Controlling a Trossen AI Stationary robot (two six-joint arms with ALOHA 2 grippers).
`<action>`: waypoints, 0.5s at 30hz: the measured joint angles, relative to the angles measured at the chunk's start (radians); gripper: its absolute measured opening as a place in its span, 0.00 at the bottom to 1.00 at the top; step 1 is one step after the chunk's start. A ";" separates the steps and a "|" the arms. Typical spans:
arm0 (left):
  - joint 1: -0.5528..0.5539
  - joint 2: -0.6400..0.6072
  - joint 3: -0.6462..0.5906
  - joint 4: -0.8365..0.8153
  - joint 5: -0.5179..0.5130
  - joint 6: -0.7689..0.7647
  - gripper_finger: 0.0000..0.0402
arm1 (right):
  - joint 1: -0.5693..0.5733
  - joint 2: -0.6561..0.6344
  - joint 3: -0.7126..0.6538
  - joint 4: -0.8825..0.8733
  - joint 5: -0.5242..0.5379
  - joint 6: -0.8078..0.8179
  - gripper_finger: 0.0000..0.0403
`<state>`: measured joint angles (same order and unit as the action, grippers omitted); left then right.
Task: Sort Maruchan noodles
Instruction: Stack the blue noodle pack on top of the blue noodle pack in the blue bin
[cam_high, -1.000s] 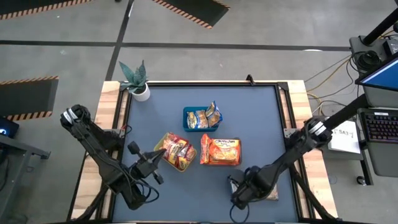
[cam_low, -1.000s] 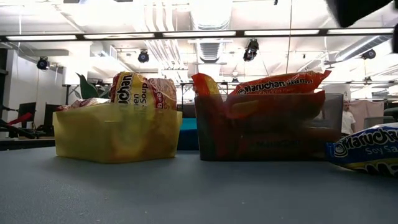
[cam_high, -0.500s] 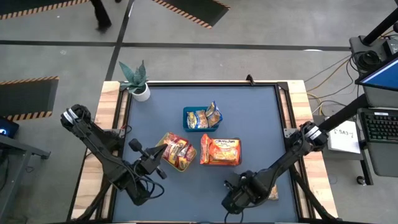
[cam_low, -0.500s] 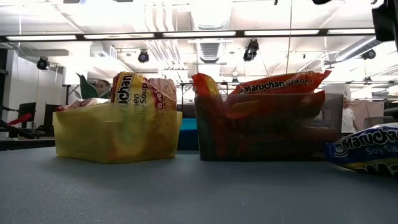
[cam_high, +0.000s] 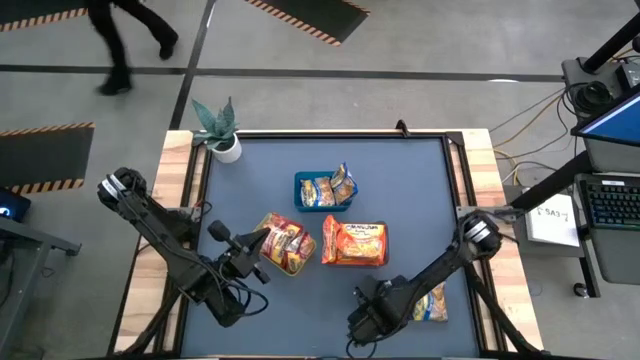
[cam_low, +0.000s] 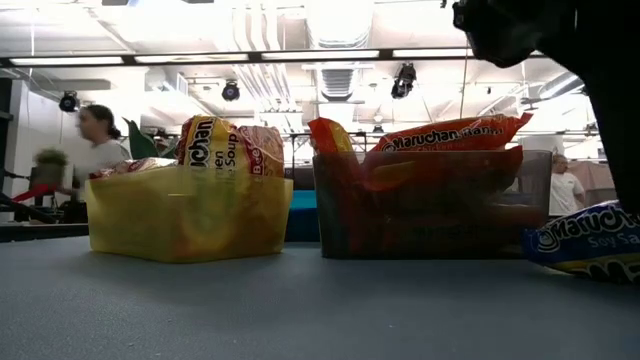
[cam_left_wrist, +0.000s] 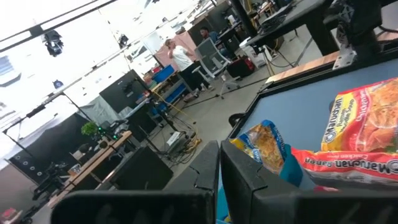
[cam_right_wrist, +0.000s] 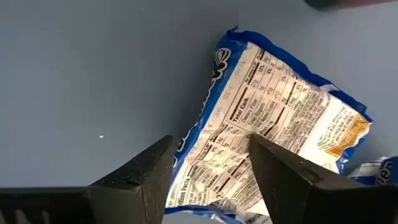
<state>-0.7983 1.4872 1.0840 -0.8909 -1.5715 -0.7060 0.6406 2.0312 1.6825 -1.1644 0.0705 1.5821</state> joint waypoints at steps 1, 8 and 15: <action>0.004 0.000 0.000 0.000 0.000 0.005 0.00 | -0.001 0.020 0.024 -0.023 0.001 -0.004 0.49; 0.051 0.000 0.000 0.001 0.000 0.006 0.00 | -0.013 0.133 0.158 -0.111 0.009 -0.063 0.43; 0.081 0.000 0.000 0.006 0.000 -0.007 0.00 | -0.017 0.182 0.250 -0.209 0.035 -0.103 0.26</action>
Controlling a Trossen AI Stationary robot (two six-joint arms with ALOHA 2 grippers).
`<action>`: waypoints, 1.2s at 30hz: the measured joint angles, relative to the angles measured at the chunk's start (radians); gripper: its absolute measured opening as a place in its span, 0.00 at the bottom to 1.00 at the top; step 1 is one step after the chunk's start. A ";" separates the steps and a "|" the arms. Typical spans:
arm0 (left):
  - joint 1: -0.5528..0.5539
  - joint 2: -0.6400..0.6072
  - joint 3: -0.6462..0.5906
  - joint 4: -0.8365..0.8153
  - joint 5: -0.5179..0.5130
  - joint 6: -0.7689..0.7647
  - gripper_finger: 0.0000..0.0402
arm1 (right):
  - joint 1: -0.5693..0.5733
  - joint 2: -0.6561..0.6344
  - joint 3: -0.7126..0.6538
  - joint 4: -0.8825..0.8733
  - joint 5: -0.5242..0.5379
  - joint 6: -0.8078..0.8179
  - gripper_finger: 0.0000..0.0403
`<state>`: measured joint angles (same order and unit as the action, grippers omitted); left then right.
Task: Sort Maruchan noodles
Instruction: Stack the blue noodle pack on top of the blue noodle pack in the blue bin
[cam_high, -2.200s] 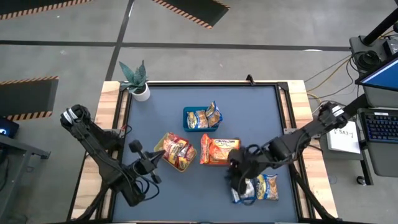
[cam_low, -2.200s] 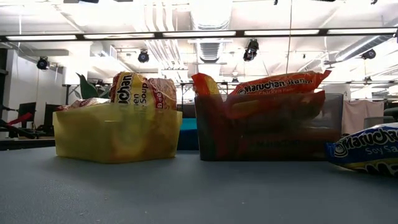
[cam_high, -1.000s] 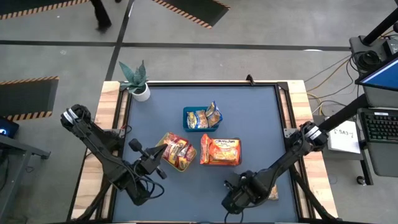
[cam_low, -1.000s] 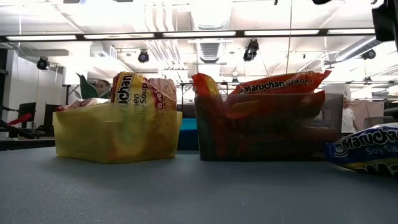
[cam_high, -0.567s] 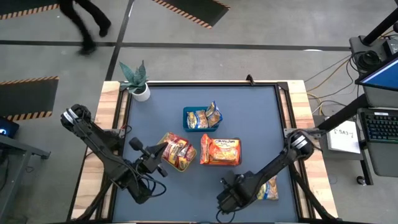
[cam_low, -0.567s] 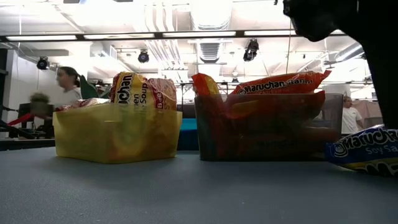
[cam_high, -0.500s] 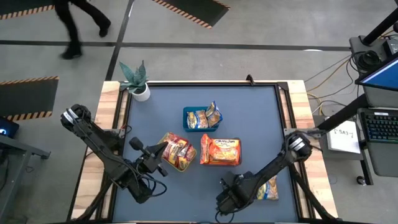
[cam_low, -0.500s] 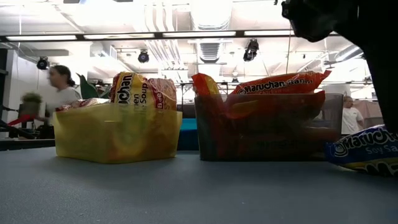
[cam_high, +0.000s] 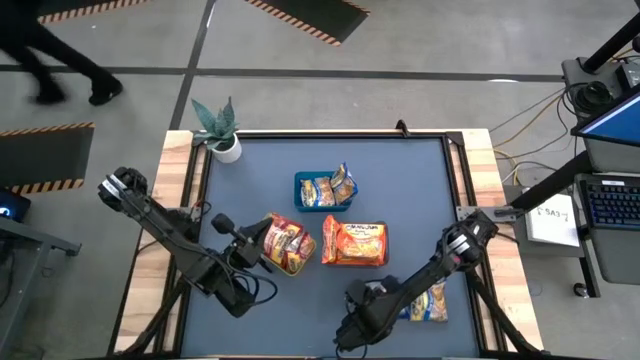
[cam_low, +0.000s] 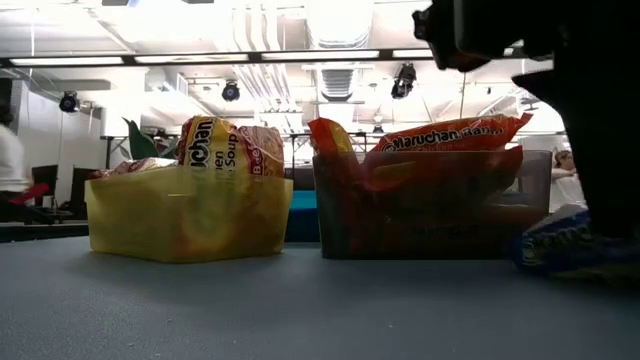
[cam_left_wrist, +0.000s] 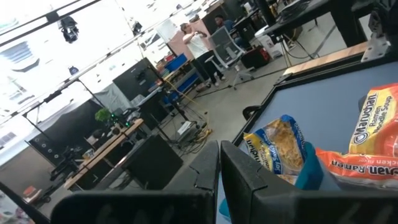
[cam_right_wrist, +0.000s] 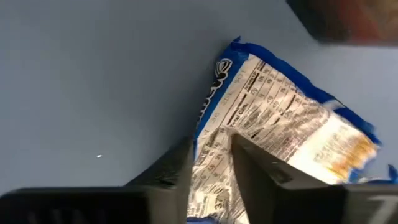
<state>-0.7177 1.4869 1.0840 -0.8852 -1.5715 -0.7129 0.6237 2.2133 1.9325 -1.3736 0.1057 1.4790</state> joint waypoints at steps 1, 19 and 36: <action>0.000 0.000 0.000 0.002 0.000 -0.001 0.00 | 0.000 0.000 0.006 -0.006 0.005 -0.005 0.23; 0.000 0.000 0.000 0.109 0.007 -0.004 0.00 | -0.035 -0.017 0.043 0.095 0.152 -0.315 0.02; -0.049 0.000 0.000 0.221 0.375 -0.003 0.00 | -0.073 -0.172 0.039 0.156 0.114 -0.691 0.02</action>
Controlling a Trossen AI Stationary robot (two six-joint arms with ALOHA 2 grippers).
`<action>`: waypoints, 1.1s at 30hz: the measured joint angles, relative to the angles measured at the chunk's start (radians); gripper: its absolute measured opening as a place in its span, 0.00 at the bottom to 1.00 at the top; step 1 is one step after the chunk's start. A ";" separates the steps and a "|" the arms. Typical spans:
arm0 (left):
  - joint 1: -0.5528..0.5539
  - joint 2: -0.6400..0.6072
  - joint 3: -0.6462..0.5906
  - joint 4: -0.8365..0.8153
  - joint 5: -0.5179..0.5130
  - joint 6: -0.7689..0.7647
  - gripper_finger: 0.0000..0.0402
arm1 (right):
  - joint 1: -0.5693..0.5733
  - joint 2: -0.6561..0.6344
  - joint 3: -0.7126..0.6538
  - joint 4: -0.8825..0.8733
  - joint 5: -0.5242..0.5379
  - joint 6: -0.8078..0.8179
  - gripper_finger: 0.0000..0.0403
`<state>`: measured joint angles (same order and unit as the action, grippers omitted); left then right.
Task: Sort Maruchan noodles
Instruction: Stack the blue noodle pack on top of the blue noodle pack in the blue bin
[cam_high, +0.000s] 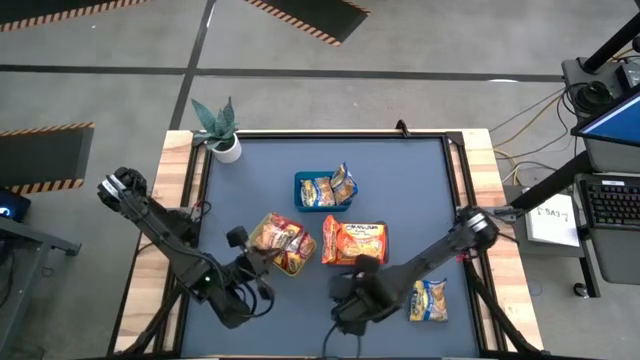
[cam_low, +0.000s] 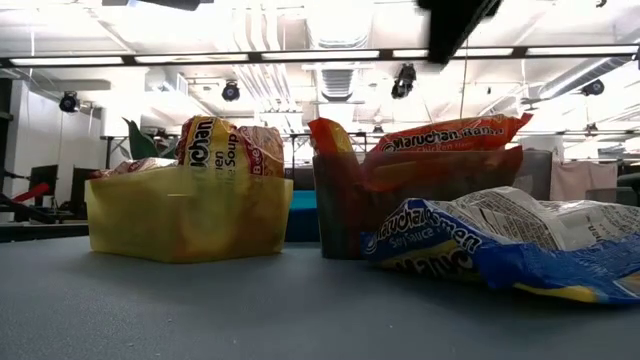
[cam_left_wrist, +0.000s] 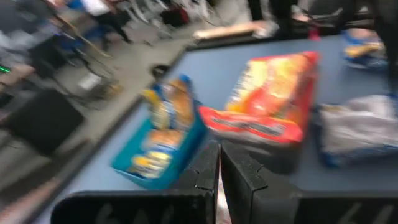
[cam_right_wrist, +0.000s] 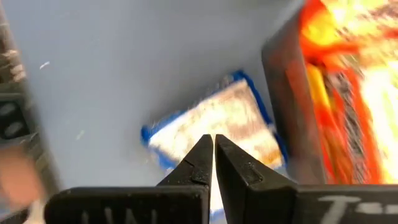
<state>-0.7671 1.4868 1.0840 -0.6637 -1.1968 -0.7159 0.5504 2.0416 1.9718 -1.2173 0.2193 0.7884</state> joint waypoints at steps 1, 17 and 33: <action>-0.001 0.000 0.000 0.020 0.035 0.000 0.00 | 0.007 -0.024 -0.006 -0.014 -0.012 0.011 0.02; 0.000 0.175 0.010 0.677 0.183 0.383 0.00 | 0.075 -0.414 -0.676 0.355 -0.045 0.231 0.02; 0.002 0.587 0.335 0.595 0.219 0.595 0.38 | 0.237 -0.439 -0.973 0.705 0.015 0.473 0.02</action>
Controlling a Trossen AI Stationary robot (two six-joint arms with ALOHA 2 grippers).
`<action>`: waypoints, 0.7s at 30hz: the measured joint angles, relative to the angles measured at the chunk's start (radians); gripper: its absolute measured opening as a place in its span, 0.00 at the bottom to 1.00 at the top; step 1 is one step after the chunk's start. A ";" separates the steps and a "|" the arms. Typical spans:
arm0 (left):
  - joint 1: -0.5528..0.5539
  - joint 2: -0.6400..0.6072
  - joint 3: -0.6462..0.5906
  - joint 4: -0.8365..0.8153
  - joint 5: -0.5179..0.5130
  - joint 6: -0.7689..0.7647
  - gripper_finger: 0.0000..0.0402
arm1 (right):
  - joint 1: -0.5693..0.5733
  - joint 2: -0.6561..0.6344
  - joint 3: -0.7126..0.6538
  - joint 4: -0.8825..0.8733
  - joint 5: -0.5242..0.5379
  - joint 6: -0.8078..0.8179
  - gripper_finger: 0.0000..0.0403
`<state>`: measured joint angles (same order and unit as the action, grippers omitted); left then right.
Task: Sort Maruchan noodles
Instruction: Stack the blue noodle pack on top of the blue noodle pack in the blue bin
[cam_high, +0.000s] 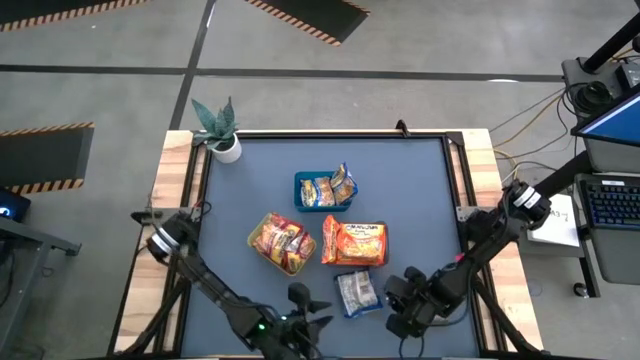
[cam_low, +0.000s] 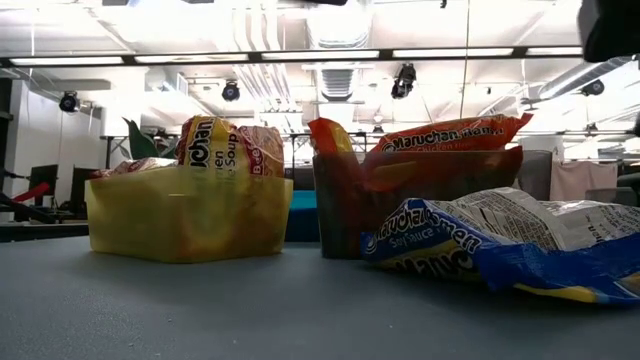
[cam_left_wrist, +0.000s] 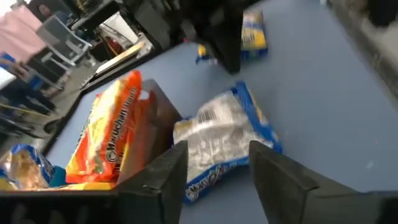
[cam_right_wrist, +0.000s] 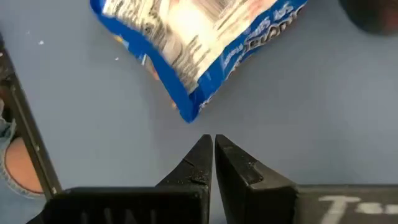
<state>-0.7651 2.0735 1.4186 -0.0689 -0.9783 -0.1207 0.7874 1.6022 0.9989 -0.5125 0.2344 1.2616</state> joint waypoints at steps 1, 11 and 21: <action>0.002 0.024 0.021 -0.025 -0.001 0.016 0.40 | 0.008 0.001 -0.002 0.008 0.007 0.003 0.02; 0.013 0.231 0.159 -0.063 -0.008 0.237 0.45 | 0.057 0.002 0.010 0.035 0.082 0.026 0.02; 0.043 0.261 0.174 -0.058 -0.020 0.318 0.45 | 0.057 0.004 0.010 0.080 0.082 0.051 0.02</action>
<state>-0.7224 2.3348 1.5925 -0.1274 -0.9981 0.1971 0.8448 1.6058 1.0092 -0.4328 0.3159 1.3128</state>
